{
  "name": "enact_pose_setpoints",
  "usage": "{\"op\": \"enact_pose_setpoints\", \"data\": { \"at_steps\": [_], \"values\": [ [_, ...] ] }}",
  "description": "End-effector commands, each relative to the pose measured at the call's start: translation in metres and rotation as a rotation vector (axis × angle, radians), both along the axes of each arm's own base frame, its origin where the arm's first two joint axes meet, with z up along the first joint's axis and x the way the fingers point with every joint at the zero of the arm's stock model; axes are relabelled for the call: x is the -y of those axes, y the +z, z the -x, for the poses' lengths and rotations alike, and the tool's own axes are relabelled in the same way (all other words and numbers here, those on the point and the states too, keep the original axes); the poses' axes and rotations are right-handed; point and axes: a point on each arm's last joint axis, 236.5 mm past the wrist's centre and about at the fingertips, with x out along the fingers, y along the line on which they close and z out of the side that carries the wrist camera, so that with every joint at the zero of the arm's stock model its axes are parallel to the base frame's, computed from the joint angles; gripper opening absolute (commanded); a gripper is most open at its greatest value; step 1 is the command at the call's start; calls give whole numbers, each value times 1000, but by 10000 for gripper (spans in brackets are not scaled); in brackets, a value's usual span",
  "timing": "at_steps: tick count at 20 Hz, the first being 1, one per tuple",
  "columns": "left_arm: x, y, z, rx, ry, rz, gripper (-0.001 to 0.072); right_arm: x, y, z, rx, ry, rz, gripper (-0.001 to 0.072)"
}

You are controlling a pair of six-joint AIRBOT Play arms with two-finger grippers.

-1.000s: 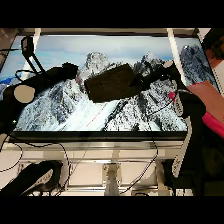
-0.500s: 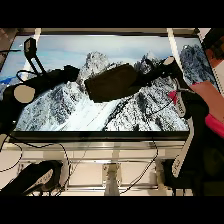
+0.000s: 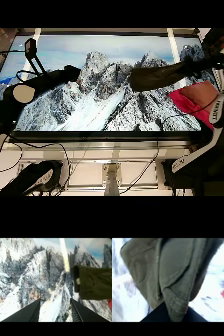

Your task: Fold the clothes and pants, and hang the long-sleeved shirts on hangers.

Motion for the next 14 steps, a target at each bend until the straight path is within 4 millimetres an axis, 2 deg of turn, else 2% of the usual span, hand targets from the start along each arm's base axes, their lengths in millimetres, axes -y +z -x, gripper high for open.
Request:
{"op": "enact_pose_setpoints", "data": {
  "at_steps": [1,4,7,10,14],
  "values": [
    [0,1,0,1,1,3,431,88,32,42,4,-185,78,7],
    [0,1,0,1,1,3,431,149,53,94,-13,-298,129,8],
    [0,1,0,1,1,3,431,189,63,154,-76,-395,130,8],
    [0,1,0,1,0,3,431,218,69,209,-136,-494,134,8],
    [0,1,0,1,0,3,431,239,74,248,-194,-627,178,10]
  ]
}}
